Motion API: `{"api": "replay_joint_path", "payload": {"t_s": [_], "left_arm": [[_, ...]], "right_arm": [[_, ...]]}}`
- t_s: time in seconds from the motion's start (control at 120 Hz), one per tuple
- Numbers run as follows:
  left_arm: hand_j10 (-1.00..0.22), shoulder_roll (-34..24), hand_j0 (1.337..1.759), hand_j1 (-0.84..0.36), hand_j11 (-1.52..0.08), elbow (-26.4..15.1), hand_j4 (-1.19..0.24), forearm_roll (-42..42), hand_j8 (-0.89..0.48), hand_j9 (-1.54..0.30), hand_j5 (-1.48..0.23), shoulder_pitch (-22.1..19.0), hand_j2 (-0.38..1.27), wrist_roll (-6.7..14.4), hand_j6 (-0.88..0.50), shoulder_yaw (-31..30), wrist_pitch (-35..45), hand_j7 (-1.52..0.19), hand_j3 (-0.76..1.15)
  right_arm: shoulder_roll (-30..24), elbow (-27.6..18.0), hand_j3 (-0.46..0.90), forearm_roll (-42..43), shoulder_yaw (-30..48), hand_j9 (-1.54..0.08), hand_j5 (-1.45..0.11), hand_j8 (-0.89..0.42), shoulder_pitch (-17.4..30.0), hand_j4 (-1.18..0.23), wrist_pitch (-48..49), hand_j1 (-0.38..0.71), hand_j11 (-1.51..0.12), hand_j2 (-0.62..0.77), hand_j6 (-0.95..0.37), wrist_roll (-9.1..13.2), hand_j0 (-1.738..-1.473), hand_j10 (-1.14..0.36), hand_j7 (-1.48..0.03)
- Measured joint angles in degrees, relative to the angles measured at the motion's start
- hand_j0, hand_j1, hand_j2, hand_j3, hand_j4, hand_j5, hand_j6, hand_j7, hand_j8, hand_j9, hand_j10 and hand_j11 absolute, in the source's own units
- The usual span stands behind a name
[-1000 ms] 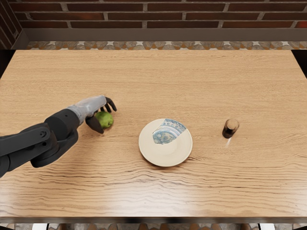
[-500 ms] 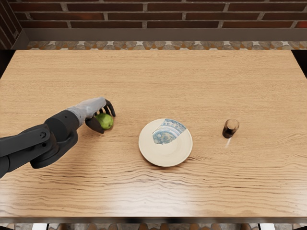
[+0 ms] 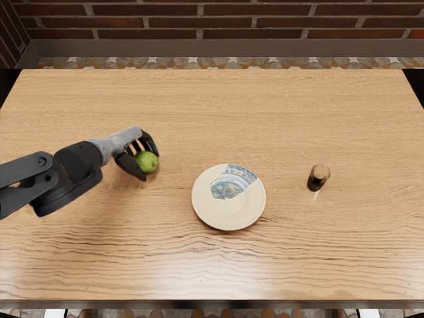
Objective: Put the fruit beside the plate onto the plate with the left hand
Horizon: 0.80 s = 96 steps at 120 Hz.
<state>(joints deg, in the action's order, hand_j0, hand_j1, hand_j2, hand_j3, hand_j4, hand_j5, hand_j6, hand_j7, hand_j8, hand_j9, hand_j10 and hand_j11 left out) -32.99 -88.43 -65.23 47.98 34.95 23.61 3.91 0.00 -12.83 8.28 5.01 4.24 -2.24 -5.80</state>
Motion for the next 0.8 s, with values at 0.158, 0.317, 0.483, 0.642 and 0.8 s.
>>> {"api": "replay_joint_path", "payload": {"t_s": [0.158,0.317,0.483,0.642,0.8], "left_arm": [[-0.49,-0.3,1.652,-0.21,-0.87,0.1,-0.61,8.2,-0.44,-0.87,-0.87,-0.1,0.14,0.0,-0.42,6.8,-7.5,-0.87,0.00],[-0.49,-0.3,1.653,-0.23,-0.86,0.6,-0.61,15.5,-0.44,-0.87,-0.87,0.0,0.21,0.1,-0.42,12.9,-16.1,-0.87,0.00],[-0.49,0.5,1.655,-0.27,-0.85,1.5,-0.61,21.2,-0.44,-0.86,-0.87,1.9,0.31,0.1,-0.42,16.2,-21.8,-0.87,0.00],[-0.49,2.2,1.655,-0.26,-0.85,1.6,-0.62,23.1,-0.44,-0.85,-0.86,1.9,0.27,0.1,-0.43,16.6,-23.8,-0.86,0.00],[-0.53,6.3,1.656,-0.27,-0.85,1.7,-0.62,24.0,-0.44,-0.85,-0.86,2.0,0.29,0.0,-0.42,16.6,-25.9,-0.85,0.00]], "right_arm": [[0.0,0.0,0.00,0.0,0.0,-0.02,-0.02,-0.02,0.0,-0.02,0.0,-0.33,-0.02,0.00,-0.02,0.0,-1.658,-0.01,-0.02],[0.0,0.0,0.00,0.0,0.0,-0.02,-0.02,-0.02,0.0,-0.02,0.0,-0.33,-0.02,0.00,-0.02,0.0,-1.658,-0.01,-0.02],[0.0,0.0,0.00,0.0,0.0,-0.02,-0.02,-0.01,0.0,-0.02,0.0,-0.33,-0.02,0.00,-0.02,0.0,-1.658,-0.01,-0.02],[0.0,0.0,0.00,0.0,0.0,-0.02,-0.02,-0.01,0.0,-0.02,0.0,-0.33,-0.02,0.00,-0.02,0.0,-1.658,-0.01,-0.02],[0.0,0.0,0.00,0.0,0.0,-0.02,-0.02,-0.01,0.0,-0.02,0.0,-0.33,-0.02,0.00,-0.02,0.0,-1.658,-0.01,-0.02]]}}
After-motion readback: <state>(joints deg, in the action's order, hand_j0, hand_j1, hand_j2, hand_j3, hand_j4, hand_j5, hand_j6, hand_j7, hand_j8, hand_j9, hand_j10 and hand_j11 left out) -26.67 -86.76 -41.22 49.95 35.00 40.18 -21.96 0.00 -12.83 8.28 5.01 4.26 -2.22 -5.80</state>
